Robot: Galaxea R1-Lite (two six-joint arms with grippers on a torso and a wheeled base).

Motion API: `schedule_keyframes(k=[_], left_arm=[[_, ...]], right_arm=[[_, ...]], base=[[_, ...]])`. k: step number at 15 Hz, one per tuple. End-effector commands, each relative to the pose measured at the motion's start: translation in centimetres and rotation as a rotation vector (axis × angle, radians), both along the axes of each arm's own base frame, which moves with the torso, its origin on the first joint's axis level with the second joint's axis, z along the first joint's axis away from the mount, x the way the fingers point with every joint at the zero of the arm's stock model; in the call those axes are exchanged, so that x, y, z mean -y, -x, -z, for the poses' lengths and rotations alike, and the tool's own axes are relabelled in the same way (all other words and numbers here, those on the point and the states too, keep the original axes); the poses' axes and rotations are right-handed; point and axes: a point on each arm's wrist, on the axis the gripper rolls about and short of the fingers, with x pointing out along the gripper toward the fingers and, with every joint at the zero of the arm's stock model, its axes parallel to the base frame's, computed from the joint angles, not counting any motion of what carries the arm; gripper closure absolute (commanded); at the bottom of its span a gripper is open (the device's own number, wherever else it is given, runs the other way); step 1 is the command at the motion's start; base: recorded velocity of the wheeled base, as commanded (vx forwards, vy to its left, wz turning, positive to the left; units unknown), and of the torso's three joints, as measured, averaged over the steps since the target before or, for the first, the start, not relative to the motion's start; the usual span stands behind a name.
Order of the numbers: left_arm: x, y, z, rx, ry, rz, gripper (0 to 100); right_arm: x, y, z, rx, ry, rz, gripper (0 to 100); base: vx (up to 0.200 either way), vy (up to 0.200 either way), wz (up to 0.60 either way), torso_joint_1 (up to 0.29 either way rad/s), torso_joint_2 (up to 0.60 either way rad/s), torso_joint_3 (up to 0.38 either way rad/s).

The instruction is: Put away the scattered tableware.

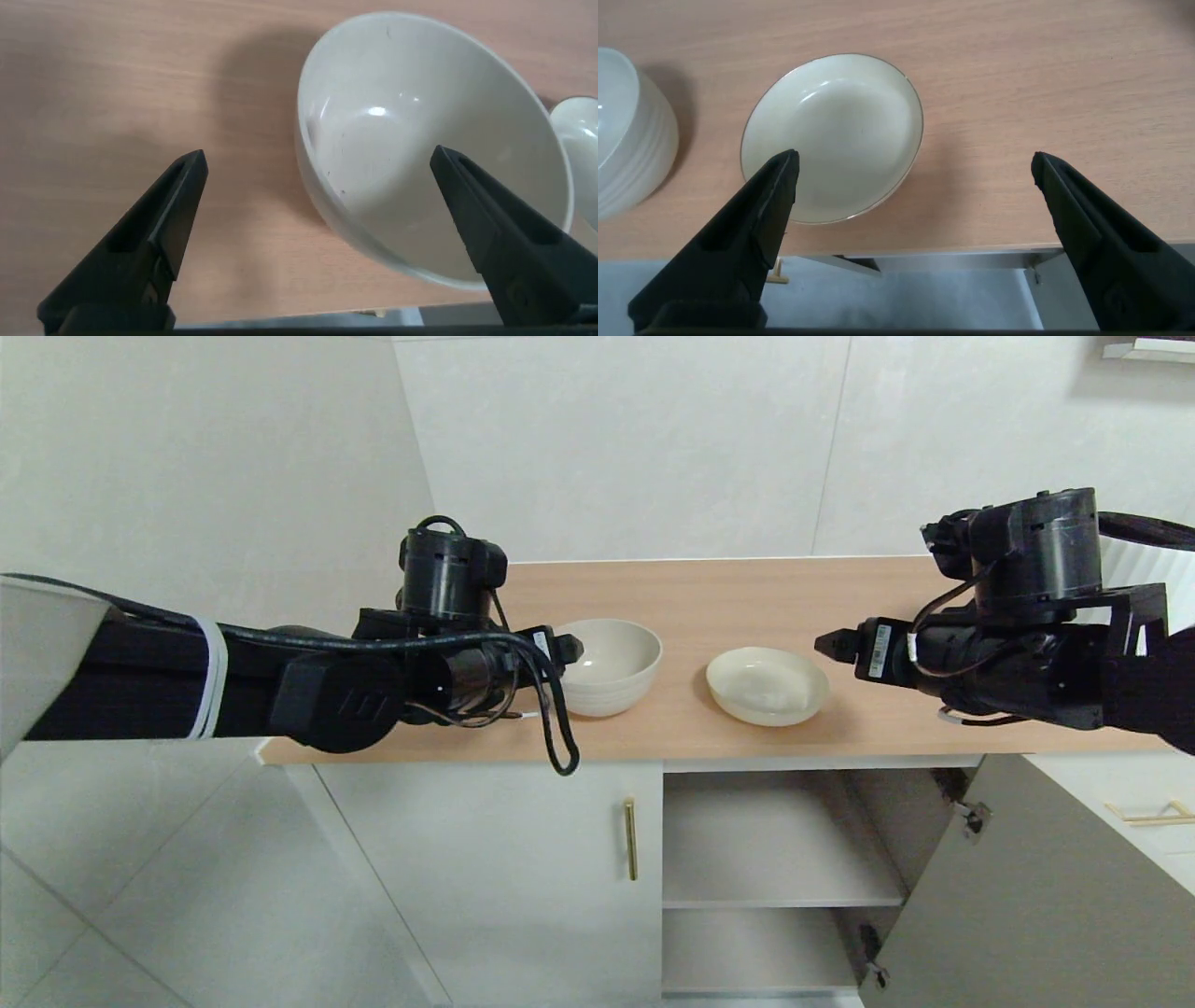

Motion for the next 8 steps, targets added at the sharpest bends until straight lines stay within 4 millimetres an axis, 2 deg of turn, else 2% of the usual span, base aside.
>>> schedule_keyframes(k=[1, 2, 3, 8], left_arm=[[0.00, -0.13, 0.12, 0.001, 0.001, -0.002, 0], [-0.06, -0.16, 0.12, 0.001, 0.001, -0.003, 0], [-0.04, -0.18, 0.18, 0.000, 0.000, -0.003, 100], [0.07, -0.40, 0.67, -0.011, -0.006, -0.001, 100]], right_arm=[[0.04, 0.09, -0.09, 0.002, -0.003, 0.001, 0], [0.04, 0.09, -0.09, 0.002, -0.003, 0.001, 0], [0.04, 0.09, -0.09, 0.002, -0.003, 0.001, 0], [0.08, 0.17, -0.13, 0.002, -0.003, 0.001, 0]], base=[[0.000, 0.000, 0.00, 0.000, 0.00, 0.000], [0.000, 0.000, 0.00, 0.000, 0.00, 0.000], [0.000, 0.000, 0.00, 0.000, 0.00, 0.000], [0.000, 0.000, 0.00, 0.000, 0.00, 0.000]])
